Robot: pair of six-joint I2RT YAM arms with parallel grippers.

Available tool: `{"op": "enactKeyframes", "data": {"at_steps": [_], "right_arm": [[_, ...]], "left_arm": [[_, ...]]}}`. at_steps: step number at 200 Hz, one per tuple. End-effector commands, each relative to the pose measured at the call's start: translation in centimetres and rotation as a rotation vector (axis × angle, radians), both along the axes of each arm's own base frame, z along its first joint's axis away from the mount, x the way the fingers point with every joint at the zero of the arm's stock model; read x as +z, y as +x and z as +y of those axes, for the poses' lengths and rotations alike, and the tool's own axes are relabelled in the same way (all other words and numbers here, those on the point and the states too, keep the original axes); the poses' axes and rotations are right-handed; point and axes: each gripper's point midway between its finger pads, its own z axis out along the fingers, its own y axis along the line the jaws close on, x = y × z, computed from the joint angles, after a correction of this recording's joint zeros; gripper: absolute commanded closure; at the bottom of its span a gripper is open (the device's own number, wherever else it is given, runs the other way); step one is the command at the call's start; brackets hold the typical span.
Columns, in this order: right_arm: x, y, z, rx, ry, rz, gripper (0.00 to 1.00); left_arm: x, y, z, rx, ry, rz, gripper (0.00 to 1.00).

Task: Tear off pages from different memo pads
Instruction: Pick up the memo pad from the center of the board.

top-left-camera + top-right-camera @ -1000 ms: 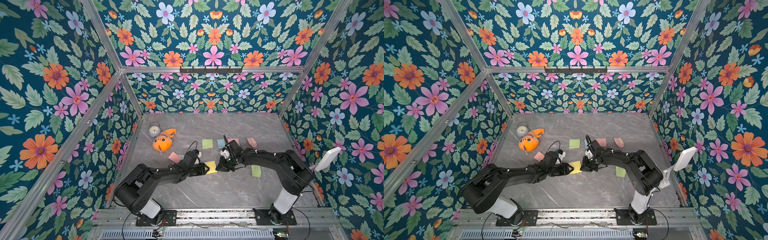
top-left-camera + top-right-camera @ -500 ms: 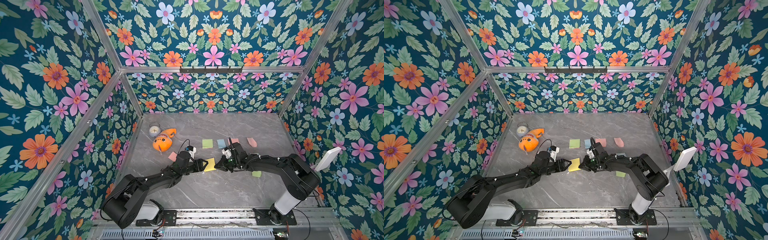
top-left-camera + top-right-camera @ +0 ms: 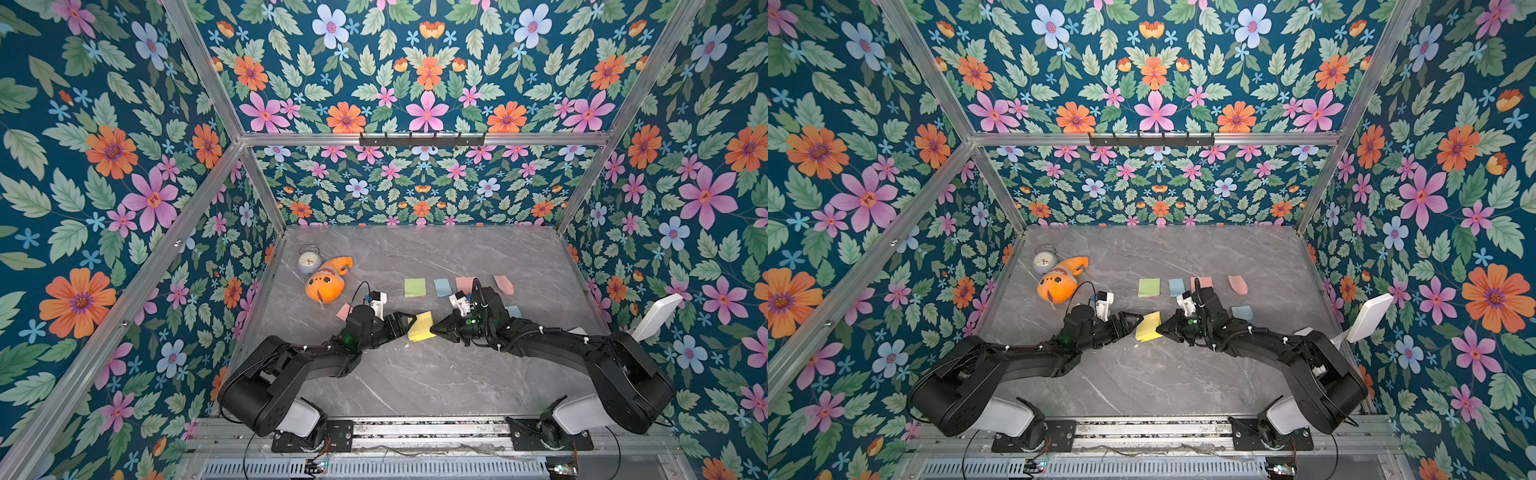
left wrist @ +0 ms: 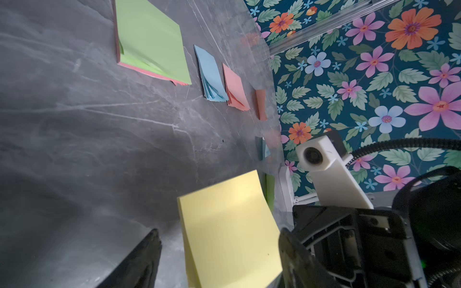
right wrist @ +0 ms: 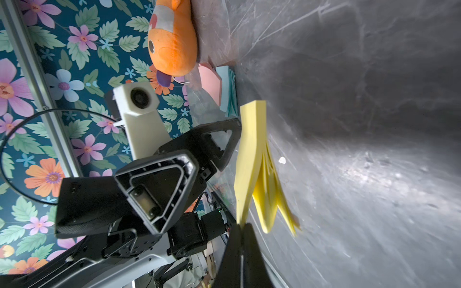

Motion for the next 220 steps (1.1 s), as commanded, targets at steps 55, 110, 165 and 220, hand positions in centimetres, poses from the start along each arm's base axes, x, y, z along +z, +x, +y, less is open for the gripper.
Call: {"op": "enactKeyframes", "data": {"at_steps": [55, 110, 165, 220], "right_arm": [[3.0, 0.3, 1.2, 0.006, 0.165, -0.022, 1.00], [2.2, -0.3, 0.2, 0.003, 0.079, -0.031, 1.00], [2.8, -0.5, 0.1, 0.021, 0.059, -0.049, 1.00], [3.0, -0.6, -0.2, 0.020, 0.042, -0.060, 1.00]], "left_arm": [[4.5, 0.6, -2.4, -0.073, -0.243, -0.073, 0.32], [5.6, 1.6, -2.4, -0.129, -0.241, -0.085, 0.58], [5.6, 1.7, -3.1, -0.232, -0.158, -0.077, 0.56], [6.0, 1.4, -3.4, -0.290, -0.133, -0.087, 0.66]]}}
